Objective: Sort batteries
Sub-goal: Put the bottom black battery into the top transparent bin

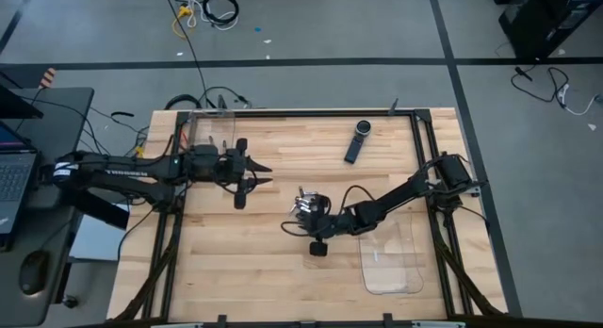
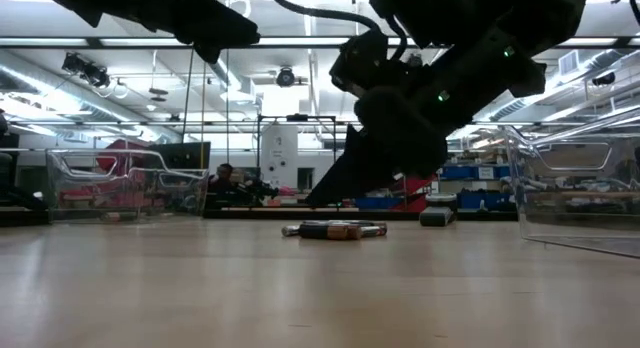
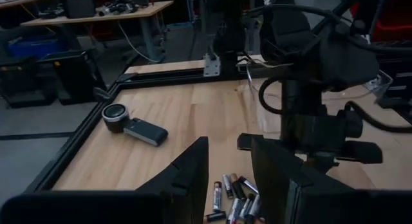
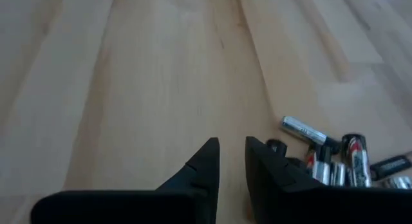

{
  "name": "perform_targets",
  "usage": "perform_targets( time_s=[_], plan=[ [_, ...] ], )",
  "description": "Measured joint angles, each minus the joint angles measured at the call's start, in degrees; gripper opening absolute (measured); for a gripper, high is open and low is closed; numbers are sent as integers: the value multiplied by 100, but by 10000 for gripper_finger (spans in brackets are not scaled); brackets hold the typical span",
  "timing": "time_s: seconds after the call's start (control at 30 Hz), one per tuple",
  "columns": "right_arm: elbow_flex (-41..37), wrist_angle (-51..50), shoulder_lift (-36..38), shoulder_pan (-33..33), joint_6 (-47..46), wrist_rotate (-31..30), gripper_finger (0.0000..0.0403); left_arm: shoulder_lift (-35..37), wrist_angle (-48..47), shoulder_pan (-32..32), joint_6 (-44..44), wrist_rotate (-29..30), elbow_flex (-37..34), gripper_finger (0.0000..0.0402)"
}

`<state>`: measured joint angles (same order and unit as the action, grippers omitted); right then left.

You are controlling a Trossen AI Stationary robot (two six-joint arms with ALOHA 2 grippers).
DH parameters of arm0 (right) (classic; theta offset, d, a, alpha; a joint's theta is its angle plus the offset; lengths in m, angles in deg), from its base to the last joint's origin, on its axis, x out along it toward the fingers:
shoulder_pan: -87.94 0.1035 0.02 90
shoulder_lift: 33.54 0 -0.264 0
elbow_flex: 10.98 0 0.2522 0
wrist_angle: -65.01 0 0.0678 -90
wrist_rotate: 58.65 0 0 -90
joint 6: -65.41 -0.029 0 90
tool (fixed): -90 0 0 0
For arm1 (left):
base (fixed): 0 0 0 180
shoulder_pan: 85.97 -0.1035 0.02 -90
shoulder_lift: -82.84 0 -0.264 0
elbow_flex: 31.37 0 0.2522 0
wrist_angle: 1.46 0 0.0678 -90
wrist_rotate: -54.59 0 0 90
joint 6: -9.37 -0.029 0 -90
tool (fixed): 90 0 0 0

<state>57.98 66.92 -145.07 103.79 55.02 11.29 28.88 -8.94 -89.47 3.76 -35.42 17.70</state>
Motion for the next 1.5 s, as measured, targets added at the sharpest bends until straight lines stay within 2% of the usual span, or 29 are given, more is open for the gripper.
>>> perform_targets(
  time_s=[0.2, 0.5, 1.03, 1.5],
  plan=[
    [21, -447, -1, -13, -48, -494, 75, 0, 1, 104, -25, 133, 0, 117],
    [21, -537, 1, -28, -142, -450, 101, -2, -145, 105, -39, 629, 0, 117],
    [21, -689, 1, -32, -257, -367, 103, -4, -174, 105, -37, 632, 0, 117],
    [21, -836, 10, -171, 535, -376, 104, -7, -387, 105, -37, 699, 0, 117]
  ],
)
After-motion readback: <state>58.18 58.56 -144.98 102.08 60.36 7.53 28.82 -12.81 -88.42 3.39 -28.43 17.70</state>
